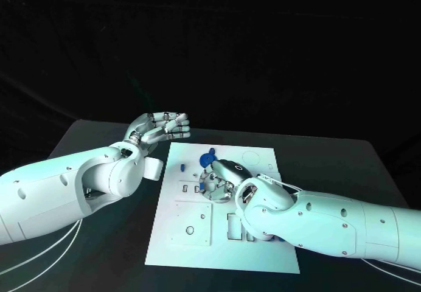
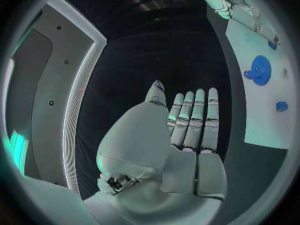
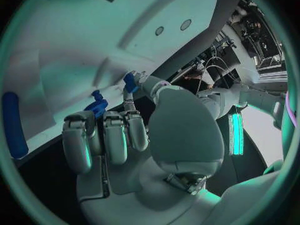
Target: Assemble the parts on the task board
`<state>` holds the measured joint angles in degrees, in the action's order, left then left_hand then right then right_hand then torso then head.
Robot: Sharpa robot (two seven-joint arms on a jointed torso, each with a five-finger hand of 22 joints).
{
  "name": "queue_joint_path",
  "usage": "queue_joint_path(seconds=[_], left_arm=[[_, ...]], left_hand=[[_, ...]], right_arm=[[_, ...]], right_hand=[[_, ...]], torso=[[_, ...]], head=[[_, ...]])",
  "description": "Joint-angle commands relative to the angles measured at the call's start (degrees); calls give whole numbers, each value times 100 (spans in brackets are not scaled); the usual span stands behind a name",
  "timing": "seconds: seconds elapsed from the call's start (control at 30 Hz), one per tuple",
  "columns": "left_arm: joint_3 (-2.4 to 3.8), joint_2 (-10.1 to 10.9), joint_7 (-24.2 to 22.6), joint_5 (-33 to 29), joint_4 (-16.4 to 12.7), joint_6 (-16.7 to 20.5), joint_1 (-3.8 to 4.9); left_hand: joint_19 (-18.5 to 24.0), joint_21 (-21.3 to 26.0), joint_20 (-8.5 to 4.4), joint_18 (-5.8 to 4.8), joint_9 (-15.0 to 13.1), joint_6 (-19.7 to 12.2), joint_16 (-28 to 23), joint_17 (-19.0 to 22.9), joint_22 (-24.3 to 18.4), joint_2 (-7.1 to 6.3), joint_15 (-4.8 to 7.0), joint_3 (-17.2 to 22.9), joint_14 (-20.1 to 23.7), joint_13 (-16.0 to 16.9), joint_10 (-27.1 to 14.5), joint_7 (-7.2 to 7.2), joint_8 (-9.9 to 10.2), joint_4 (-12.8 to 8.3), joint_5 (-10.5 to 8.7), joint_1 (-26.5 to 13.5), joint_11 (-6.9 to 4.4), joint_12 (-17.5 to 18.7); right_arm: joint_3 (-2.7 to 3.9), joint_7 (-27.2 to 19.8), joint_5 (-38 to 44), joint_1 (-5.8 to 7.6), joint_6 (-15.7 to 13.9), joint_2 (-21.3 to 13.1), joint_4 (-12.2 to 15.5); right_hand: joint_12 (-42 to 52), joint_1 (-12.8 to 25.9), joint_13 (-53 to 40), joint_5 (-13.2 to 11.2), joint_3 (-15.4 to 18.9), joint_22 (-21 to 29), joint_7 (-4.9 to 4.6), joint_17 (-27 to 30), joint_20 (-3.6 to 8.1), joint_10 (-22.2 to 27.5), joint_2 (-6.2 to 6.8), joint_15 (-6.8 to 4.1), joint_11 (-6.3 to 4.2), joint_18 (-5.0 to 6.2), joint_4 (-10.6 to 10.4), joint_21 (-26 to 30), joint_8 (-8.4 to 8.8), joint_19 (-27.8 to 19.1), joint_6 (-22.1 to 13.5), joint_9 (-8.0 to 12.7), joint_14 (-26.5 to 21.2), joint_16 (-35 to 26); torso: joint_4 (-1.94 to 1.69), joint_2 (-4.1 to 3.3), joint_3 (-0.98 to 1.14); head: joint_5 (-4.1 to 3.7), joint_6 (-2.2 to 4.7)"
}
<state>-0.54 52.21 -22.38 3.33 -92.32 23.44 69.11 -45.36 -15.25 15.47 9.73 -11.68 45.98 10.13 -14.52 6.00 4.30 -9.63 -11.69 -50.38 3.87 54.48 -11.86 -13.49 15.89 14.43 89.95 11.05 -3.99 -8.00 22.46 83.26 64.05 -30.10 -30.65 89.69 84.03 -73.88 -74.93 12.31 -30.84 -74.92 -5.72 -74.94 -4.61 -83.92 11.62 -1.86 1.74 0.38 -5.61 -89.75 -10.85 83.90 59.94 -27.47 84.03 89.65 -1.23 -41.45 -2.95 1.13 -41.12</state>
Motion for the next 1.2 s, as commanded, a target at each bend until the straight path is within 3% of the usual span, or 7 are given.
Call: queue_joint_path(seconds=[0.03, 0.8, 1.2], left_arm=[[4, -3, -19, -7, -21, -119, 3], [4, 26, 4, -7, -26, -137, 3], [3, 29, 8, -7, -20, -140, 3]], left_hand=[[-37, 14, -8, 56, -12, 24, -24, -9, -11, 28, 26, -50, -21, 8, 37, -129, 5, 7, -17, 33, -14, -7], [-37, 16, -8, 56, -14, 22, -28, -12, -13, 28, 25, -57, -19, 7, 37, -130, 6, 10, -17, 33, -14, -4], [-37, 16, -8, 56, -14, 22, -28, -12, -13, 28, 25, -57, -19, 7, 37, -130, 6, 10, -17, 33, -14, -4]], right_arm=[[-3, 102, 302, -17, 87, 14, -29], [-8, 103, 407, -80, 207, 55, -71], [-8, 84, 410, -82, 226, 63, -76]], right_hand=[[-27, 44, -853, -5, 18, -1508, 9, -1506, 45, -75, 7, -35, -43, -38, -1, -25, -9, 610, 36, -114, 597, 35], [-45, 151, -836, -63, 45, -1508, 6, -1506, 48, -62, 88, -36, -41, -38, -1, -25, 7, 610, 10, -117, 597, 35], [-129, 242, -756, -110, 70, -1508, -56, -1506, 28, 11, 208, -3, 6, -38, 21, -25, 113, 610, -167, -81, 597, 35]], torso=[[-1, 1, -1], [2, 6, -2], [4, 6, 2]], head=[[4, -15], [32, -45], [41, -34]])
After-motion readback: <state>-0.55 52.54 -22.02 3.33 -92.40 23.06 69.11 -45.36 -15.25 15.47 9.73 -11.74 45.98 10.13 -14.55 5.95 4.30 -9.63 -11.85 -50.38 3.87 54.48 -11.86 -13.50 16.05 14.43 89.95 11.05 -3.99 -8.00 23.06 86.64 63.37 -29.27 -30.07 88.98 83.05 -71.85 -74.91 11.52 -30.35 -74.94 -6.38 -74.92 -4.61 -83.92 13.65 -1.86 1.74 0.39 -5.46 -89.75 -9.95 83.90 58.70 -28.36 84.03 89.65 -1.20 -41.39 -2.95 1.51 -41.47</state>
